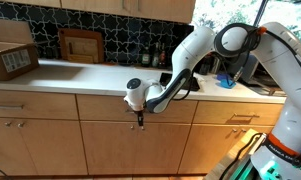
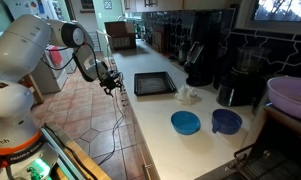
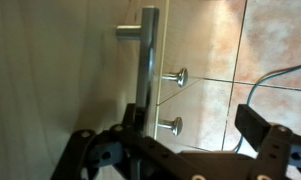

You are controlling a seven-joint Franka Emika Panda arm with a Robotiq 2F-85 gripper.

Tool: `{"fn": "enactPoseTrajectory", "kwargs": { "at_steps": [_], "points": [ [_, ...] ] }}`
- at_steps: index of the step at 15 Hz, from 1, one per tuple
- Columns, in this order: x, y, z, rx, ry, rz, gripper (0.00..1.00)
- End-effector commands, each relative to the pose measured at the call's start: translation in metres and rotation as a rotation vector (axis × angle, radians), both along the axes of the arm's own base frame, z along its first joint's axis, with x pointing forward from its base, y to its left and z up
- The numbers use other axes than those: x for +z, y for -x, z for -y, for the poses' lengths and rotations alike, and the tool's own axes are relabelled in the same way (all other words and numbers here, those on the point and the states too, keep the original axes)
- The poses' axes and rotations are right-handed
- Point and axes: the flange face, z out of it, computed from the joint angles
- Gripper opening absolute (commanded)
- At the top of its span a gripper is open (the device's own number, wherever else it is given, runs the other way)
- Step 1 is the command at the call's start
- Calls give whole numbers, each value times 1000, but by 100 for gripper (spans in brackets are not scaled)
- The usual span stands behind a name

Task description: Open the bottom middle drawer

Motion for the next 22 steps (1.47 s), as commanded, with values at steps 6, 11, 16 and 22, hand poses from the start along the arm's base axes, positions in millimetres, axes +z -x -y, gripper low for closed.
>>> {"fn": "enactPoseTrajectory", "kwargs": {
  "at_steps": [6,11,16,22],
  "points": [
    [-15,72,-38,82,-85,-95,100],
    [-21,99,-57,99,-96,-80,100],
    [-24,140,-80,97,-104,-83,100],
    [-32,220,-126,40,-103,-40,100]
  ]
}}
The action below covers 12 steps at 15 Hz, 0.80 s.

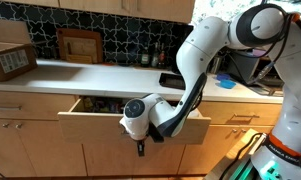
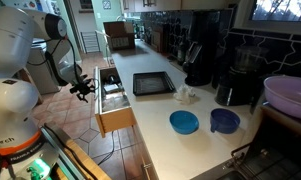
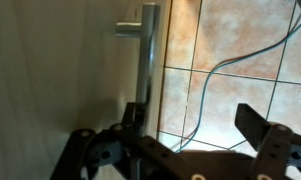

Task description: Open the bottom middle drawer

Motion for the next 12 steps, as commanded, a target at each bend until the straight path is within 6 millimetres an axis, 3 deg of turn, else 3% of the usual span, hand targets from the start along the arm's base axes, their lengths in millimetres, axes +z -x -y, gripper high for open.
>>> {"fn": "enactPoseTrajectory", "kwargs": {
  "at_steps": [1,5,12],
  "points": [
    [-25,52,-23,4,-64,-42,100],
    [-27,73,-34,16,-54,23,100],
    [-20,71,-25,-16,-2,89,100]
  ]
}}
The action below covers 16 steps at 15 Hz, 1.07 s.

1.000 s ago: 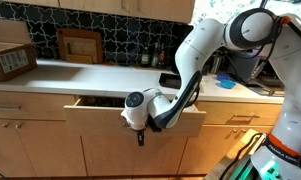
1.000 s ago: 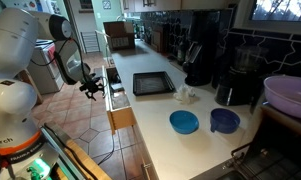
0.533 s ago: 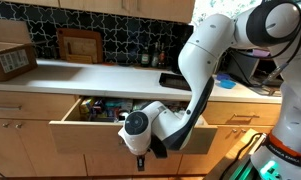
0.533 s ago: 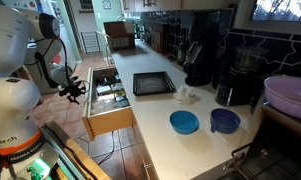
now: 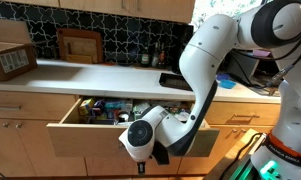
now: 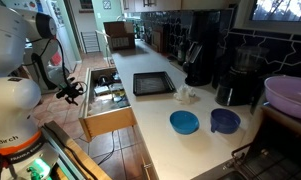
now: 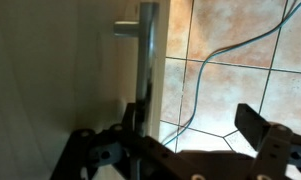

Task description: Open the bottom middle drawer

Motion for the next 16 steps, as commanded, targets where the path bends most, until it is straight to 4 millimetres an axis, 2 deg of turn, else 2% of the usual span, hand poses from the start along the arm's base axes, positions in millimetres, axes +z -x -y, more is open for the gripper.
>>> {"fn": "enactPoseTrajectory", "kwargs": {
  "at_steps": [1,4,10,16],
  "points": [
    [-9,-4,17,-29,31,0,100],
    [0,-5,23,-46,53,2,100],
    [20,11,30,-24,81,7,100],
    [68,24,31,-7,-6,-23,100]
  ]
}}
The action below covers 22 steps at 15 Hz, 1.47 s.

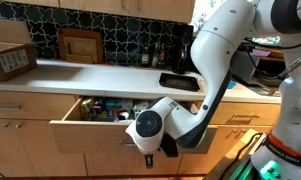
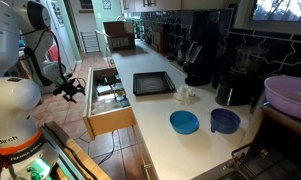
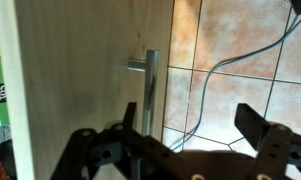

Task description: Open the bottom middle drawer

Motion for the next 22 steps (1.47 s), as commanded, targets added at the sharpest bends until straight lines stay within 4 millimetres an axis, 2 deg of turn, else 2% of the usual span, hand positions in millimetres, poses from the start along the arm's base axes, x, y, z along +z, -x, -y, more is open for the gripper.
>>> {"fn": "enactPoseTrajectory", "kwargs": {
  "at_steps": [1,4,8,14,19,22],
  "points": [
    [39,8,11,2,-75,-45,100],
    [73,3,17,33,-214,-101,100],
    [112,-20,36,79,-440,-171,100],
    [135,-62,69,6,-654,-279,100],
    [160,-106,113,-196,-760,-314,100],
    [182,-129,154,-378,-770,-203,100]
  ]
}}
